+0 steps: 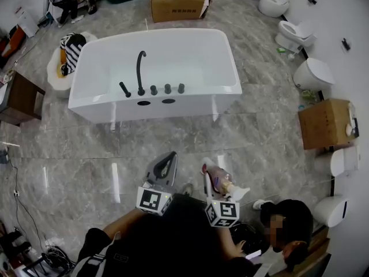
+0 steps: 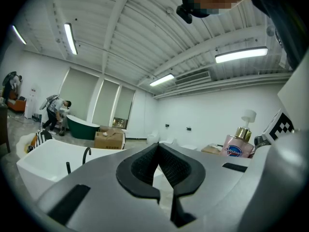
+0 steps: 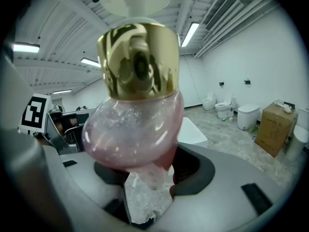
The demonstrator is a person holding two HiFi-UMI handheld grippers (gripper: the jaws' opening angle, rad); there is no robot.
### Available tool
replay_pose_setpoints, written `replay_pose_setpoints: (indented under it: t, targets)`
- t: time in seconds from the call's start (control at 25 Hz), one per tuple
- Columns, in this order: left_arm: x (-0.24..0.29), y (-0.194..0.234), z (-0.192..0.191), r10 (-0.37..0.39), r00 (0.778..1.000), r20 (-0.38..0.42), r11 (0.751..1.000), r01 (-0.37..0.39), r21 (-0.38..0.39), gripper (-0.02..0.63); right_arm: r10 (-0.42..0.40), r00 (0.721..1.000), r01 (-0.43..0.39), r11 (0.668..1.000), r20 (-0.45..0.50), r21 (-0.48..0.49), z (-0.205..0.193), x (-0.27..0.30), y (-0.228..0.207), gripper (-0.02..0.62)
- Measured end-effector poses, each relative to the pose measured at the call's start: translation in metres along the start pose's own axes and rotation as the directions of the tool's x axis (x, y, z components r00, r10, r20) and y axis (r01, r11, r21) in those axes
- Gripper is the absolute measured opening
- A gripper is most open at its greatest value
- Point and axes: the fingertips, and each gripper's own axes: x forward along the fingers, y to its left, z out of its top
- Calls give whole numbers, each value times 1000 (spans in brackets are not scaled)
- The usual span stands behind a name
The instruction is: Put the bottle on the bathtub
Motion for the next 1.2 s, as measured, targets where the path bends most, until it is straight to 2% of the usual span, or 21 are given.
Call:
replay_pose_setpoints:
  t: [0.76,0.96,1.2]
  targets:
    - [15,79,7,-59,998,-2,998,59,-24,15,-62,998,61,998,8,17,15,60,42,227]
    - [20,96,5,-77,997,-14,997,76,-31,15,-90,996,90,996,4,26,19,74,47,227]
    - [39,108,6,-73,997,-6,996,72,-49,15,-79,997,79,997,2,11,31,100,44,227]
